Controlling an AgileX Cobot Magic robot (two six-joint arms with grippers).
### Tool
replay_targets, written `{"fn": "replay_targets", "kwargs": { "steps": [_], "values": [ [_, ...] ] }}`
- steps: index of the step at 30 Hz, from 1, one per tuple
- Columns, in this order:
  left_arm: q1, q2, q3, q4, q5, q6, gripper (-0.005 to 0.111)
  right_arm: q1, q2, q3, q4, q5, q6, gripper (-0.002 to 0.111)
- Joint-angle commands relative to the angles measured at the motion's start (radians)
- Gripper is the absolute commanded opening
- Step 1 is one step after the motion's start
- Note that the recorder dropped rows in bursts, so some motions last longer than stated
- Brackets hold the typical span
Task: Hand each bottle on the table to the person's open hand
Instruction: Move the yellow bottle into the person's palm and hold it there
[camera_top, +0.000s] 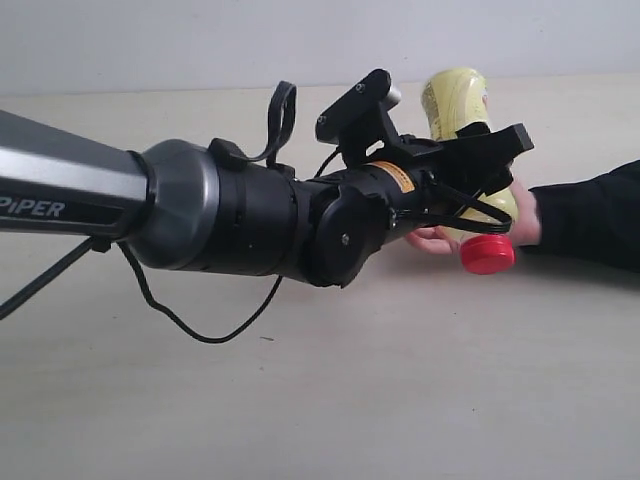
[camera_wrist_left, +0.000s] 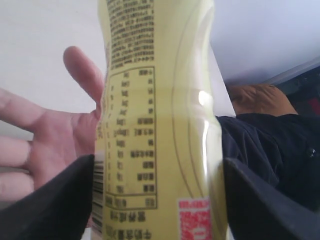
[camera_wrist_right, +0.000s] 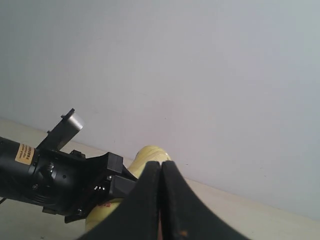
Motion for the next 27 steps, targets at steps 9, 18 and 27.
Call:
{"fn": "replay_targets", "kwargs": {
  "steps": [9,18,27],
  "values": [
    [-0.002,0.035,0.003,-0.177,0.021,0.152,0.0,-0.003,-0.004,0.002,-0.001,-0.008,0.001,0.0],
    [0.0,0.087,0.003,-0.149,0.021,0.152,0.0,-0.003,-0.004,0.002,-0.001,-0.008,0.001,0.0],
    [0.001,0.087,0.001,-0.142,0.028,0.152,0.0,-0.003,-0.004,0.002,-0.001,-0.008,0.001,0.0]
  ]
}}
